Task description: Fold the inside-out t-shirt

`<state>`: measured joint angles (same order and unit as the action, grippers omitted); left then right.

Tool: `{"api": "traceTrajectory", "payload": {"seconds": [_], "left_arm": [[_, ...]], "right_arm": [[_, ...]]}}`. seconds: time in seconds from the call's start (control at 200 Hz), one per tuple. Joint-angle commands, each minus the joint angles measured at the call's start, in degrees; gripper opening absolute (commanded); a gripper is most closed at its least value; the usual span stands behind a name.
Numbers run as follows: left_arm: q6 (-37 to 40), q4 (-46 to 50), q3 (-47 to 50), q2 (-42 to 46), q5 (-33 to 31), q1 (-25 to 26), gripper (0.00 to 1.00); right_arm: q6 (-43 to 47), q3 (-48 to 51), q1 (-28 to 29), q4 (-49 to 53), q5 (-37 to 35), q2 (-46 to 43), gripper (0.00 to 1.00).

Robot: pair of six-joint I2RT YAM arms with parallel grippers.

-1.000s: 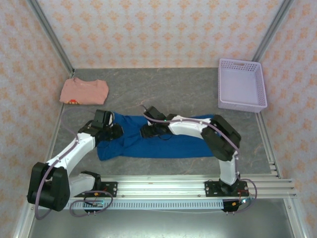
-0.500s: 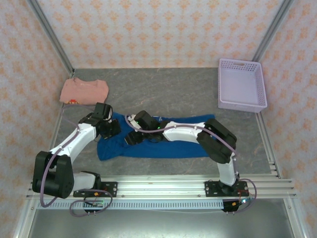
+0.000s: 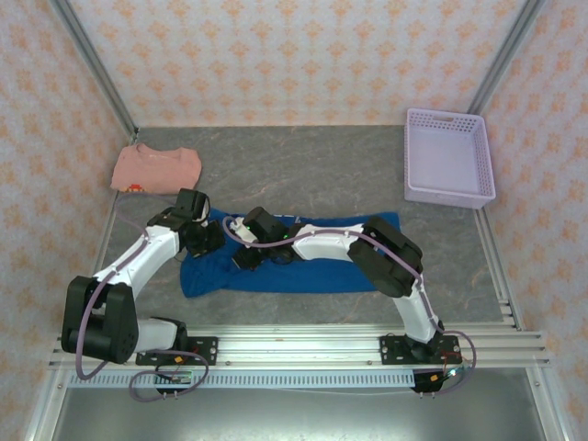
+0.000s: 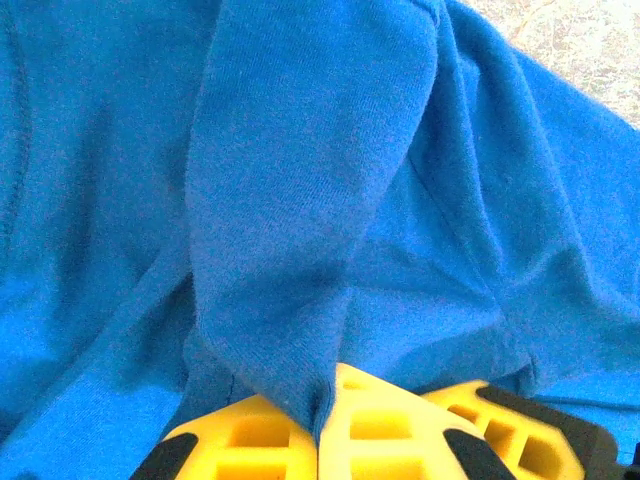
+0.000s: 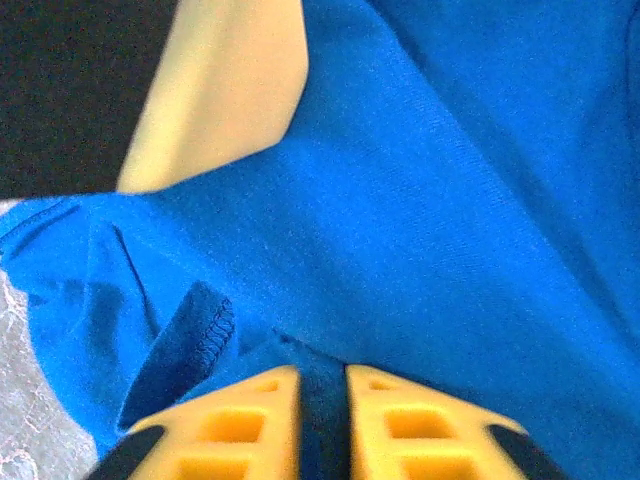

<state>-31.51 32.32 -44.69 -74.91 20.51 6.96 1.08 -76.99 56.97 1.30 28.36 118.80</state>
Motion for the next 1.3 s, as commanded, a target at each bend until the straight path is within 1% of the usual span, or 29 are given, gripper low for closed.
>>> {"api": "traceTrajectory", "payload": {"seconds": [0.0,0.1,0.285,0.39,0.52,0.666,0.731,0.856,0.916,1.041,1.106,1.161,1.296], "left_arm": [[0.57,3.51,-2.46,-0.42,-2.47,-0.53,0.06],[2.4,4.83,-3.37,-0.4,-4.71,-0.52,0.06],[3.34,6.33,-5.18,-1.88,-7.62,-0.57,0.07],[3.6,6.48,-6.07,-3.1,-9.11,-0.58,0.07],[4.16,6.4,-6.98,-5.02,-10.93,-0.61,0.07],[4.83,6.18,-8.26,-8.41,-14.04,-0.6,0.07],[4.88,5.53,-8.85,-10.14,-14.73,-0.59,0.09],[4.96,4.9,-11.21,-13.4,-15.58,-0.63,0.21],[4.88,4.93,-12.2,-13.72,-15.63,-0.61,0.33],[4.81,4.96,-11.62,-9.97,-13.42,-0.61,0.5],[4.4,4.64,-9.56,-6.55,-10.88,-0.6,0.57],[3.98,3.89,-6.99,-3.64,-8.81,-0.57,0.62],[4.08,0.82,-0.35,1.46,-5.91,-0.56,0.68]], "right_arm": [[1.22,0.88,0.16,0.7,-0.38,-3.51,0.1],[1.03,3.8,0.1,0.42,-0.27,-7.45,0.04],[-1.07,9.54,0.07,-1.43,2.15,-13.7,0.0],[-1.27,11.79,0.13,-1.93,2.06,-15.56,0.0],[-1.73,13.33,0.15,-2.42,2.77,-15.85,0.02],[-2.48,15.14,0.18,-3.56,4.15,-15.71,0.05],[-2.58,15.85,0.23,-3.4,4.76,-15.78,0.07],[-2.54,16.76,0.23,-1.56,5.37,-16.56,0.11],[-2.39,17.37,0.19,-0.82,3.74,-17.84,0.15],[-2.59,18.1,0.11,0.83,1.0,-20.37,0.24],[-3.38,18.78,0.11,0.54,0.54,-21.21,0.27],[-4.06,19.32,0.15,-0.3,0.26,-21.59,0.28],[-5.14,18.66,0.12,-1.01,0.31,-20.76,0.28]]}}
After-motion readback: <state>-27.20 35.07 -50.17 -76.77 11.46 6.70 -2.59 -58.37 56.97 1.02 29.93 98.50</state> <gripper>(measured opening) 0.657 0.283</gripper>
